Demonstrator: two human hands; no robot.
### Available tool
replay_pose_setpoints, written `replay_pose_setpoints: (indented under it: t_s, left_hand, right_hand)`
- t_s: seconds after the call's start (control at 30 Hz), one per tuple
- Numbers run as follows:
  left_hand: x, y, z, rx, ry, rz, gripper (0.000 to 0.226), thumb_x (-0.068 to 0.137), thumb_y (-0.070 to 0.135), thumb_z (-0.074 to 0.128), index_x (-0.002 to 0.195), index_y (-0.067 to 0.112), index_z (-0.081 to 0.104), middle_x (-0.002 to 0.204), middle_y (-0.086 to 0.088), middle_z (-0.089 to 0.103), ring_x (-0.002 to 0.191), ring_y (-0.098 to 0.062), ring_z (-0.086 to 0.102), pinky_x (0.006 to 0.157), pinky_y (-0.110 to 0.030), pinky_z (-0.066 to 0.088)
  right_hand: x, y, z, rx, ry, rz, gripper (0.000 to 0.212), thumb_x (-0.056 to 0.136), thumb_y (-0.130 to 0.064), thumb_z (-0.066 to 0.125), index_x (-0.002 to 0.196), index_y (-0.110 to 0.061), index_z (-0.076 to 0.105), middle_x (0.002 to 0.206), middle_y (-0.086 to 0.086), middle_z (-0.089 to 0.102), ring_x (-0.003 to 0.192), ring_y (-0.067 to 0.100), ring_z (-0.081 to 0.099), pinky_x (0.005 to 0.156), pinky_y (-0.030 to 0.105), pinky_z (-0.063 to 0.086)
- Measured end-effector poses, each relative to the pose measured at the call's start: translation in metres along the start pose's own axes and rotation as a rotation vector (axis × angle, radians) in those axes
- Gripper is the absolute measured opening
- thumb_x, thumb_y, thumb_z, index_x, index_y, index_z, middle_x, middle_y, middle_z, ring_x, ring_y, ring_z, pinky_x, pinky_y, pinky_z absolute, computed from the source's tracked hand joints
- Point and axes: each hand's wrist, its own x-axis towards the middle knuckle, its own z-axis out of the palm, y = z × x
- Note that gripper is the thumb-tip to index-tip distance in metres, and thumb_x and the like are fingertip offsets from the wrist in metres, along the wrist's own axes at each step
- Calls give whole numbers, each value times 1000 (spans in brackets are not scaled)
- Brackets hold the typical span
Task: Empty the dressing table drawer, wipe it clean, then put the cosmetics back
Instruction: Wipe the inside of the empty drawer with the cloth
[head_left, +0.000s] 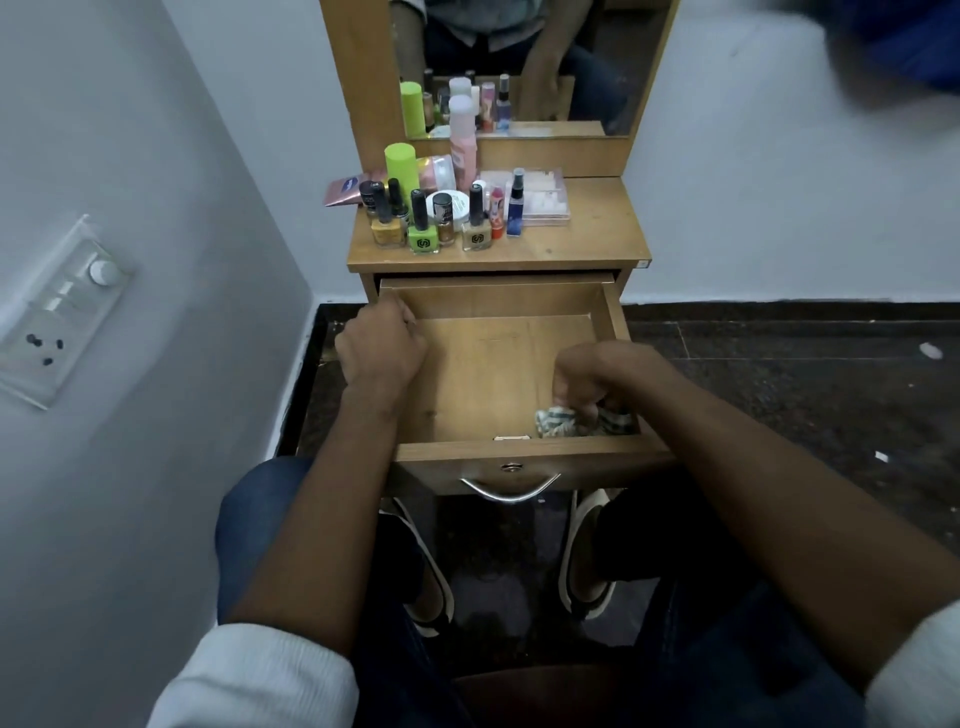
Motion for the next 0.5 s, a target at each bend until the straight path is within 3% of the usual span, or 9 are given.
replay_pose_setpoints:
  t_s: [0.17, 0.3, 0.37, 0.43, 0.5]
  left_hand:
    - [-4, 0, 0, 3, 21, 13, 13, 95, 16, 58, 101, 21, 68, 102, -4, 73, 98, -30, 68, 82, -43, 52]
    - [-4, 0, -1, -4, 34, 11, 12, 95, 18, 58, 98, 22, 69, 99, -3, 73, 95, -30, 69, 82, -43, 54]
    - [-4, 1, -1, -6, 40, 5, 14, 94, 16, 59, 98, 23, 70, 100, -3, 74, 95, -29, 70, 81, -42, 54]
    - [-4, 0, -1, -6, 40, -8, 16, 93, 16, 59, 98, 24, 72, 102, -2, 75, 96, -30, 70, 82, -42, 54]
    - [-3, -1, 1, -8, 37, -16, 15, 93, 16, 60, 98, 25, 72, 102, -2, 75, 96, -29, 70, 82, -42, 55]
  right_hand:
    - [0, -20, 9, 23, 166, -2, 39, 77, 6, 80, 113, -5, 71, 113, 11, 70, 101, 27, 68, 78, 34, 55]
    - [-1, -5, 2, 149, 436, 20, 15, 87, 2, 71, 85, -12, 66, 100, 12, 70, 89, 26, 65, 69, 33, 48]
    - [-5, -3, 3, 103, 345, -8, 11, 86, 0, 74, 93, -8, 71, 91, 9, 68, 87, 25, 67, 65, 32, 50]
    - [-8, -5, 7, 45, 108, -42, 17, 84, 2, 75, 101, -1, 72, 86, 9, 66, 80, 24, 67, 66, 32, 55]
    - [-10, -5, 7, 47, 50, -49, 13, 84, 5, 75, 88, -5, 67, 84, 7, 63, 75, 23, 64, 63, 30, 54]
